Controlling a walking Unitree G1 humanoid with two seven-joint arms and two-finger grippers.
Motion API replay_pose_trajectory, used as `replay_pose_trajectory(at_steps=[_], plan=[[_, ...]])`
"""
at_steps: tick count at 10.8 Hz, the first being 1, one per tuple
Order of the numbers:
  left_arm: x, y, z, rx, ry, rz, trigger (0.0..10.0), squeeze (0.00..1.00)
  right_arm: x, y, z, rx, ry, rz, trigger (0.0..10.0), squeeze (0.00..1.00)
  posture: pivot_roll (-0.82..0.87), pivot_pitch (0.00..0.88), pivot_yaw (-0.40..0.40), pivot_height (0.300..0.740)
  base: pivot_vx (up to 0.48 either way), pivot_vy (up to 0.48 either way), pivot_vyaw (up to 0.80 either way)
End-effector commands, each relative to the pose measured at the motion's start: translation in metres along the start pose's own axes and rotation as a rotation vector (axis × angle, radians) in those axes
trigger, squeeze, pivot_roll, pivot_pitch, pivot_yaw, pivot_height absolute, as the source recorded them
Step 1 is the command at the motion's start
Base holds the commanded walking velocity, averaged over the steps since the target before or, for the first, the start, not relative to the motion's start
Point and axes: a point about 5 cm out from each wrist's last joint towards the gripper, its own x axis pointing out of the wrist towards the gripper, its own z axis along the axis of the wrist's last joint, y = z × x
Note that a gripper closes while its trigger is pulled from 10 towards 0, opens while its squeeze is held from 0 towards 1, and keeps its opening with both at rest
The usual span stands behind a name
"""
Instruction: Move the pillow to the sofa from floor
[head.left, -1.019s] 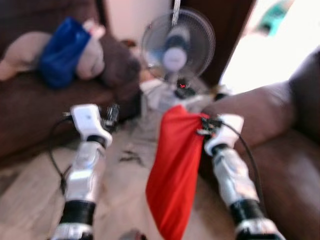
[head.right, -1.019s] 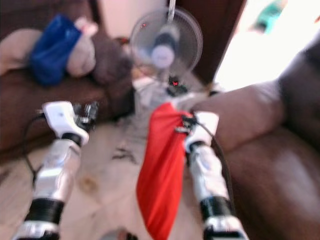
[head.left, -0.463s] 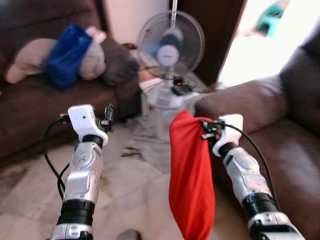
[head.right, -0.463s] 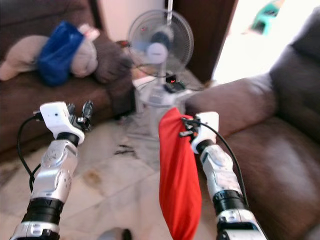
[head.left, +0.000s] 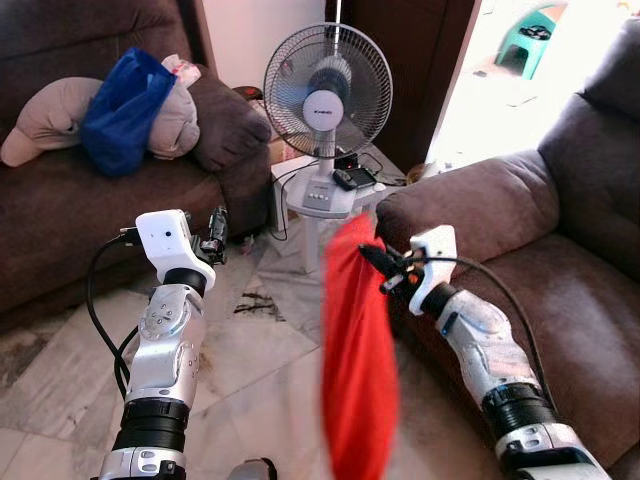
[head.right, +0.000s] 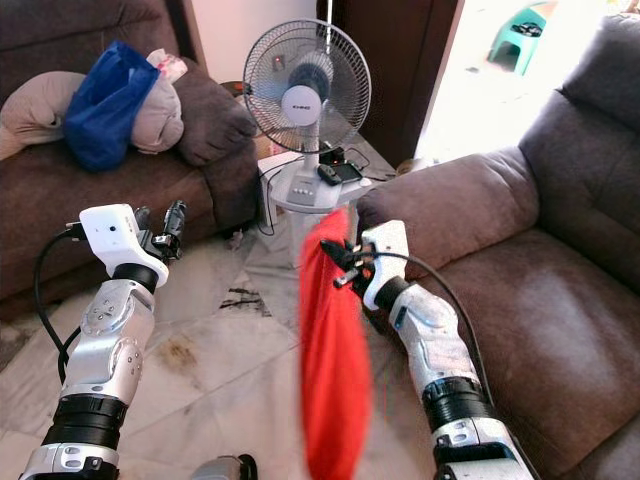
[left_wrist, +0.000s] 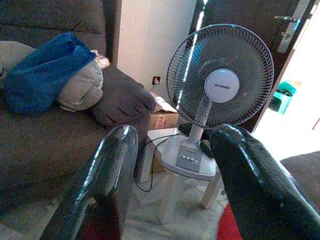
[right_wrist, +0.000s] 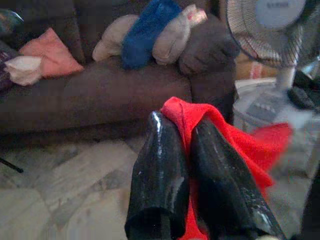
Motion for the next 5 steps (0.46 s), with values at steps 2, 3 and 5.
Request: replay_pose_trajectory(at_steps=[2,3,5], plan=[[0.001,-0.002,0.002,0.016,-0.005,-0.010,10.0,0.00,0.005,-0.008,0.028,-0.077,-0.115,-0.070,10.0,0.00,0.09,0.012,-0.029,0.740,0.000,0.000,0.00],[0.002,0.000,0.002,0.023,-0.004,0.001,10.0,0.00,0.009,-0.024,0.028,-0.128,-0.047,-0.266,10.0,0.00,0.09,0.013,-0.031,0.740,0.000,0.000,0.00],[0.002,0.003,0.002,0.034,-0.006,0.020,10.0,0.00,0.016,-0.033,0.030,-0.140,0.018,-0.410,10.0,0.00,0.10,0.015,-0.033,0.740,0.000,0.000,0.00]])
